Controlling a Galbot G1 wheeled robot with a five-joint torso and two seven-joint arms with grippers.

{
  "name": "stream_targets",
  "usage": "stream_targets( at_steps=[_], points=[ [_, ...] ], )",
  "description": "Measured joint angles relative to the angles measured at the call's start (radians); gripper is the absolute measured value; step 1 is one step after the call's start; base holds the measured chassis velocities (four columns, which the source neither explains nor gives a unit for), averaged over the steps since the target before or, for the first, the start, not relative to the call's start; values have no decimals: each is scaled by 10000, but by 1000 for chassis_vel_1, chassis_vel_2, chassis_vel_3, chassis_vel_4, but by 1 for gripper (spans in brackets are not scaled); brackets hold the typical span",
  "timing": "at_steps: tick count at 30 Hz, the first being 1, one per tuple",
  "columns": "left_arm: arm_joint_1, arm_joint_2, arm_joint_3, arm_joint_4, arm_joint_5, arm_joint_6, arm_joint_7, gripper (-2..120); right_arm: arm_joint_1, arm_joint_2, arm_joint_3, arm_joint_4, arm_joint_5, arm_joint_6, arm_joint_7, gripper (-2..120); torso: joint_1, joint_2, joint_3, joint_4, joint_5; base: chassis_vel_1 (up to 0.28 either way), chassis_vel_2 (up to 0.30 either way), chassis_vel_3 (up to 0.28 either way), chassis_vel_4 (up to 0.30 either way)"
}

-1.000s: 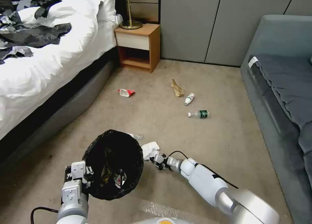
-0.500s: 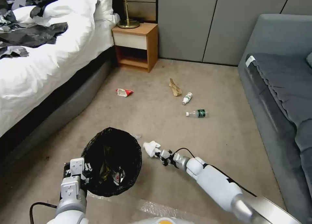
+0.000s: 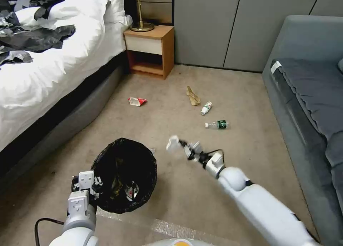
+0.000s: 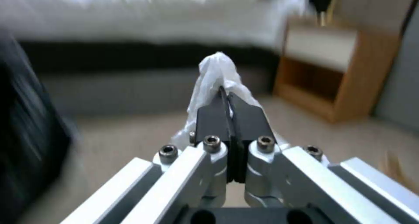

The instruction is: Pick up the trash bin, then pick up the garbage from the floor and place it into the trash bin.

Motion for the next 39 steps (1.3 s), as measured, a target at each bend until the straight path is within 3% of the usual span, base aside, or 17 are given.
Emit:
stream_targets(
  at_steps=[1, 4, 8, 15, 25, 39],
  points=[
    [0, 0, 0, 0, 0, 0, 0, 1, 0, 0, 0, 0, 0, 0, 0, 0, 0, 0, 0, 0, 0, 0, 0, 0, 0],
    [14, 77, 50, 25, 12, 1, 2, 1, -541, -211, 287, 1965, 67, 49, -24, 0, 0, 0, -1, 0, -1, 0, 0, 0, 0],
    [35, 122, 68, 27, 25, 7, 3, 1, -889, -362, 183, 3210, 66, 76, -89, 0, 0, 0, 0, -1, -2, 0, 0, 0, 0],
    [44, 85, 182, 64, 99, 11, 2, 1, -1010, -423, -464, 4486, 26, -21, 47, 0, 0, 0, -1, -1, -2, 0, 0, 0, 0],
    [-119, -28, 332, 219, 151, 17, 3, 1, -1113, -640, -1738, 4243, -432, -152, 178, 0, 0, 0, 0, 0, -2, 0, 0, 0, 0],
    [-172, -23, 316, 193, 132, 43, 1, 1, -1811, -776, -2409, 3347, -1251, 107, 157, 0, -1, 0, 0, 0, -2, 0, 0, 0, 0]
  ],
)
